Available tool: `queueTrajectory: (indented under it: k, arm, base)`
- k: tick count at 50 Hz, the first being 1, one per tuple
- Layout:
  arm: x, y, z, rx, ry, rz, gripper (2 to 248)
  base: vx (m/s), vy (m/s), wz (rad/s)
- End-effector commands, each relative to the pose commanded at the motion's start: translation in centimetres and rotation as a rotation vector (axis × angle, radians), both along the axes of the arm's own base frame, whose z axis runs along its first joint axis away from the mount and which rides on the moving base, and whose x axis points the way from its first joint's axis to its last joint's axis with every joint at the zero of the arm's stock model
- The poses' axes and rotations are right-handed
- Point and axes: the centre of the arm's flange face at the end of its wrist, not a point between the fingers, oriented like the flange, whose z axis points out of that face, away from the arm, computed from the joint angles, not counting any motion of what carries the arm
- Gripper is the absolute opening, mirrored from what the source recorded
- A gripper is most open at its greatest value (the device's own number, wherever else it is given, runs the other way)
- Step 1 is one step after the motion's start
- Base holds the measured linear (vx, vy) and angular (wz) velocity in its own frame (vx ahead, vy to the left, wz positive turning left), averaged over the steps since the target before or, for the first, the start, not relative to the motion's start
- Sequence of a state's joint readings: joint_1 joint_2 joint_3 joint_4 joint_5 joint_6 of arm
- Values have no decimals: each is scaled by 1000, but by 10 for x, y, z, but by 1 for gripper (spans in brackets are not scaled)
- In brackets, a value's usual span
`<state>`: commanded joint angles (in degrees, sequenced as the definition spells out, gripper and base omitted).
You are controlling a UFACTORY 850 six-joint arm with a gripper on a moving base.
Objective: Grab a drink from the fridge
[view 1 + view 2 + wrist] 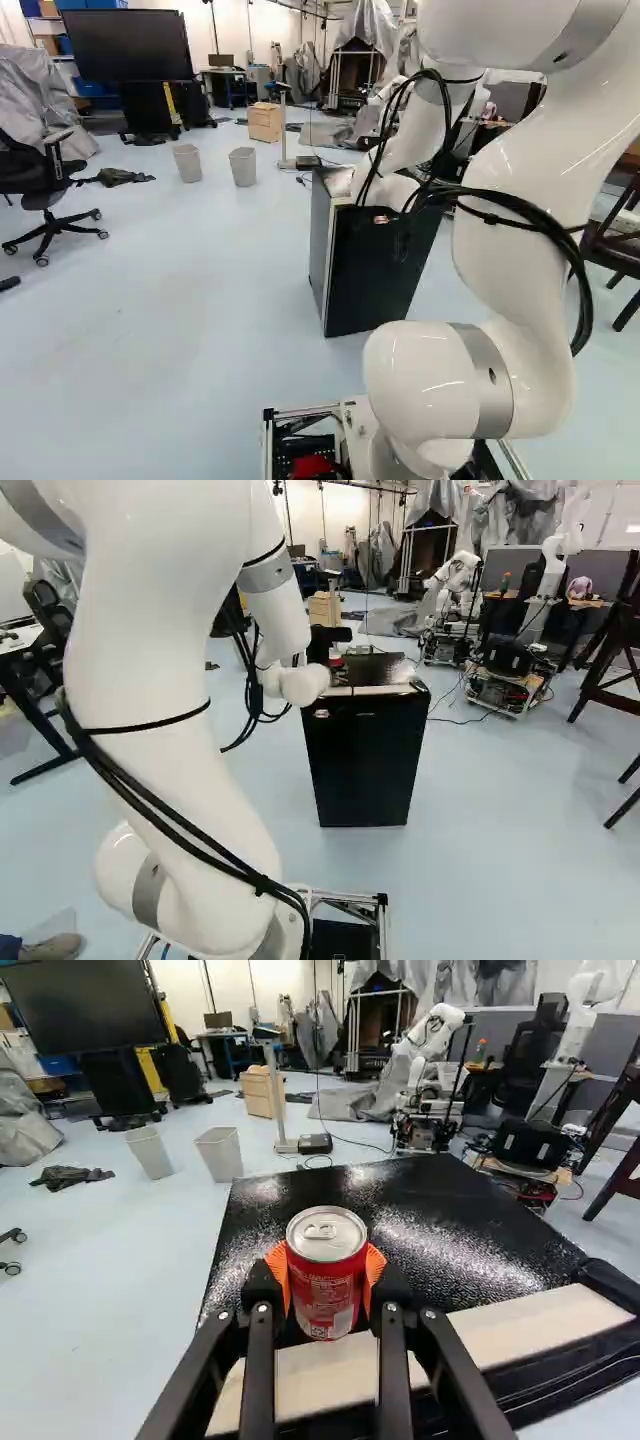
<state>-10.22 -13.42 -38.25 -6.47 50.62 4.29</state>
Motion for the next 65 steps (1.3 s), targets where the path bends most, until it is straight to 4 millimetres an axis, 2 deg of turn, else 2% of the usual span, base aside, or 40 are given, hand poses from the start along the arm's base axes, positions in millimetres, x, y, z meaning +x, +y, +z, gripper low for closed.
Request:
queueTrajectory:
  k: [25,41,65]
  arm:
    - [-1,0,15,-6,-31,0,94]
    - [-3,1,17,-6,-33,1,94]
    - [-22,12,16,-7,-23,10,94]
  base:
    - [0,0,0]
    - [0,0,0]
    - [0,0,0]
